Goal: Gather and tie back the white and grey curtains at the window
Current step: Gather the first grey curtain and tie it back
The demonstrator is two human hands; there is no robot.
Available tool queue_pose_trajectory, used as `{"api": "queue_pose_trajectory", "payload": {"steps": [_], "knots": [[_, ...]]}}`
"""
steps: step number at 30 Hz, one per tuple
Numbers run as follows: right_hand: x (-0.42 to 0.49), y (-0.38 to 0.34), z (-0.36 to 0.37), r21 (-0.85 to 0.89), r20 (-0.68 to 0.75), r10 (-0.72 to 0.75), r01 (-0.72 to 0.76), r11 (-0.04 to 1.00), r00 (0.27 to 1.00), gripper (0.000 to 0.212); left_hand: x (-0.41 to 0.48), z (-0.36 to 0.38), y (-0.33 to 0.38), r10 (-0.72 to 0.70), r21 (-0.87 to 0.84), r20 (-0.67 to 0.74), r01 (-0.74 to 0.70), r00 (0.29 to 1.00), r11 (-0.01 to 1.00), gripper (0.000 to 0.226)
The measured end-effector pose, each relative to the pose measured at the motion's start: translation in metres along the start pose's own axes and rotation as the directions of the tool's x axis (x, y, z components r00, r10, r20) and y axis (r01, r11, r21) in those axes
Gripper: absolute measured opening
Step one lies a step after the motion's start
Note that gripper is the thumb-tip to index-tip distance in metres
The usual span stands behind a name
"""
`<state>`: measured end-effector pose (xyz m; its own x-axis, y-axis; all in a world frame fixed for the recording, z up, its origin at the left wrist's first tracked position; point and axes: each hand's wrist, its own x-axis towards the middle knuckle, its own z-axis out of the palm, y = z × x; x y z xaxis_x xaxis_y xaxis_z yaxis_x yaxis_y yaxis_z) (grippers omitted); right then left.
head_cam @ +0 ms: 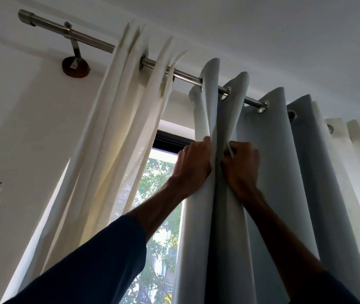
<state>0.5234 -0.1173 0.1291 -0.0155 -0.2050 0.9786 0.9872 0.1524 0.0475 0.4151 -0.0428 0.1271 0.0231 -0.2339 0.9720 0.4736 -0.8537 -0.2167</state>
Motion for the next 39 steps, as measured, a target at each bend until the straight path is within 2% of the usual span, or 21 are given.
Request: {"api": "queue_pose_trajectory", "payload": {"steps": [2, 3, 4, 7, 9, 11, 13, 15, 16, 19, 21, 22, 24, 25, 28, 30, 32, 34, 35, 36, 39], "knots": [[-0.008, 0.001, 0.0, 0.004, 0.034, 0.004, -0.004, 1.0, 0.999, 0.036, -0.007, 0.003, 0.0, -0.013, -0.114, -0.009, 0.012, 1.0, 0.993, 0.08], [-0.011, 0.002, -0.001, -0.01, 0.045, 0.005, -0.004, 1.0, 0.999, 0.032, -0.009, 0.004, 0.001, -0.011, -0.159, -0.016, 0.008, 1.0, 0.987, 0.088], [-0.013, 0.004, -0.002, -0.028, 0.05, 0.0, 0.001, 1.0, 0.999, 0.031, -0.011, 0.004, 0.002, 0.001, -0.166, -0.015, -0.003, 1.0, 0.986, 0.083], [-0.015, 0.007, -0.009, -0.094, 0.038, -0.037, 0.041, 0.995, 0.999, 0.041, -0.011, 0.006, 0.001, 0.049, 0.0, -0.009, -0.049, 0.999, 0.999, 0.026], [-0.016, 0.007, -0.013, -0.158, 0.031, -0.047, 0.052, 0.986, 0.998, 0.048, -0.009, 0.008, 0.001, 0.017, 0.034, 0.064, -0.02, 0.998, 0.999, 0.007], [-0.016, 0.006, -0.015, -0.226, 0.03, -0.041, 0.047, 0.973, 0.999, 0.049, -0.006, 0.01, 0.005, -0.021, 0.004, 0.146, 0.021, 0.989, 1.0, 0.002], [-0.017, 0.004, -0.016, -0.252, 0.033, -0.037, 0.044, 0.967, 0.999, 0.05, -0.003, 0.011, 0.012, -0.046, 0.024, 0.171, 0.042, 0.984, 0.999, 0.009], [-0.017, 0.004, -0.016, -0.241, 0.04, -0.058, 0.066, 0.968, 0.997, 0.053, -0.001, 0.012, 0.016, -0.07, 0.04, 0.188, 0.064, 0.98, 0.997, 0.006], [-0.017, 0.004, -0.016, -0.233, 0.045, -0.069, 0.078, 0.969, 0.997, 0.053, 0.0, 0.013, 0.016, -0.084, 0.082, 0.212, 0.068, 0.974, 0.994, 0.006], [-0.019, 0.005, -0.014, -0.272, 0.04, -0.071, 0.08, 0.959, 0.997, 0.045, 0.0, 0.017, 0.013, -0.142, 0.309, 0.253, 0.059, 0.957, 0.949, 0.025], [-0.024, 0.003, -0.011, -0.298, 0.034, -0.066, 0.073, 0.952, 0.997, 0.04, -0.002, 0.019, 0.01, -0.164, 0.336, 0.246, 0.075, 0.955, 0.939, 0.025], [-0.027, 0.003, -0.008, -0.294, 0.035, -0.062, 0.07, 0.953, 0.997, 0.039, -0.001, 0.018, 0.009, -0.163, 0.285, 0.236, 0.092, 0.958, 0.954, 0.021], [-0.032, 0.005, -0.003, -0.27, 0.022, -0.065, 0.068, 0.961, 0.998, 0.034, 0.002, 0.018, 0.004, -0.14, 0.051, 0.198, 0.132, 0.97, 0.99, 0.009], [-0.035, 0.006, -0.001, -0.253, 0.014, -0.064, 0.066, 0.965, 0.998, 0.028, 0.005, 0.017, 0.0, -0.136, -0.049, 0.227, 0.15, 0.964, 0.987, 0.005], [-0.039, 0.004, 0.004, -0.219, -0.016, -0.102, 0.096, 0.971, 0.995, 0.009, 0.011, 0.012, -0.001, -0.169, -0.216, 0.374, 0.263, 0.912, 0.94, 0.023], [-0.04, 0.002, 0.007, -0.236, -0.023, -0.111, 0.102, 0.966, 0.994, 0.009, 0.013, 0.002, 0.005, -0.258, -0.345, 0.466, 0.443, 0.846, 0.827, 0.022], [-0.04, 0.001, 0.009, -0.238, -0.009, -0.093, 0.088, 0.967, 0.996, 0.012, 0.014, -0.007, 0.01, -0.332, -0.464, 0.576, 0.633, 0.747, 0.62, 0.022], [-0.04, 0.002, 0.01, -0.198, 0.031, -0.081, 0.086, 0.976, 0.996, 0.015, 0.015, -0.012, 0.013, -0.356, -0.511, 0.637, 0.72, 0.684, 0.47, 0.024], [-0.04, 0.002, 0.01, -0.162, 0.054, -0.067, 0.075, 0.984, 0.996, 0.016, 0.017, -0.011, 0.012, -0.36, -0.522, 0.643, 0.731, 0.676, 0.441, 0.026], [-0.039, 0.002, 0.01, -0.125, 0.073, -0.054, 0.063, 0.99, 0.996, 0.016, 0.018, -0.01, 0.013, -0.363, -0.526, 0.645, 0.735, 0.672, 0.427, 0.031], [-0.038, 0.002, 0.009, -0.03, 0.102, -0.039, 0.043, 0.999, 0.994, 0.019, 0.023, 0.002, 0.016, -0.421, -0.46, 0.629, 0.75, 0.653, 0.475, 0.055]]}}
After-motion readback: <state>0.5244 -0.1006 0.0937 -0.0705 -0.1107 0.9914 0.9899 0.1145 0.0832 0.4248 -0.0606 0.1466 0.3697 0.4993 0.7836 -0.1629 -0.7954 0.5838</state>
